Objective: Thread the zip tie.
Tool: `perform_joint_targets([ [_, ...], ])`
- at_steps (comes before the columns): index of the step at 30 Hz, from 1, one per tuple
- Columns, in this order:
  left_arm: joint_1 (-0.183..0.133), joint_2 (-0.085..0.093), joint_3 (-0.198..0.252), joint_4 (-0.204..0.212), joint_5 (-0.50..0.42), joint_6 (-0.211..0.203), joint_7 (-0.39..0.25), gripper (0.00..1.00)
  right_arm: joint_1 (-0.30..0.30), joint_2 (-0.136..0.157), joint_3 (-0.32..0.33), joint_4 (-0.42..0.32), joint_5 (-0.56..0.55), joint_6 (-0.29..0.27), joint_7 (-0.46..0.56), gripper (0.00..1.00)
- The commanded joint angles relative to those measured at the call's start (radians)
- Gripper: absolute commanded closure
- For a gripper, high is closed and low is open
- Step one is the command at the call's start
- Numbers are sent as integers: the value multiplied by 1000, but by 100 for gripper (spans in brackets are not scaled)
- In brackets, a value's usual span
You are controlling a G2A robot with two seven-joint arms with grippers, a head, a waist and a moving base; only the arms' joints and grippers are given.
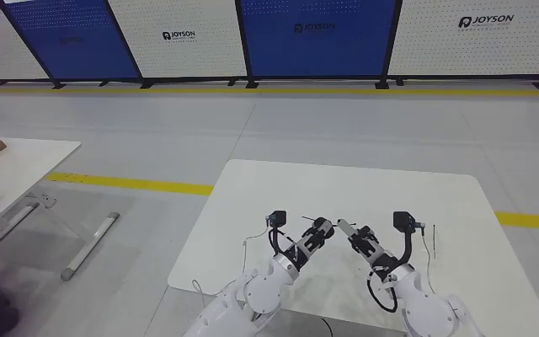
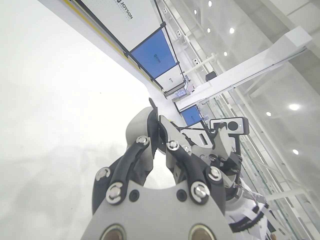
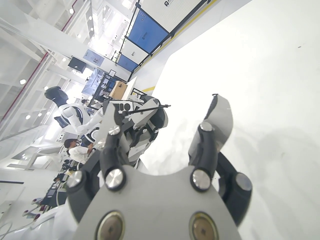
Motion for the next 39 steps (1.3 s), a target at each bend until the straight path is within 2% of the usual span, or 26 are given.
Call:
perform_joint_targets([
  [1, 1, 0, -1, -1, 0, -1, 0, 100, -4, 0, 2, -2, -3, 0, -6, 69],
  [2, 2, 0, 0, -3, 4, -2, -2, 100, -5, 0, 3, -2, -5, 1, -10, 79],
  [3, 3, 0, 1, -6, 7, -3, -5, 100, -5, 0, 4, -3, -6, 1, -12, 99],
  [4, 4, 0, 1, -8, 9, -4, -6, 100, -5, 0, 4, -3, -7, 1, -14, 100],
  [21, 8, -4, -3, -18, -1, -4, 2, 100, 0, 0, 3, 0, -29, -6, -17, 100],
  [33, 22, -4, 3, -36, 5, -26, -14, 100, 3, 1, -1, 2, -40, -20, 10, 100],
  [39, 23, -5, 1, -34, 28, -17, 8, 100, -1, 2, 6, -2, -43, -20, 6, 100],
])
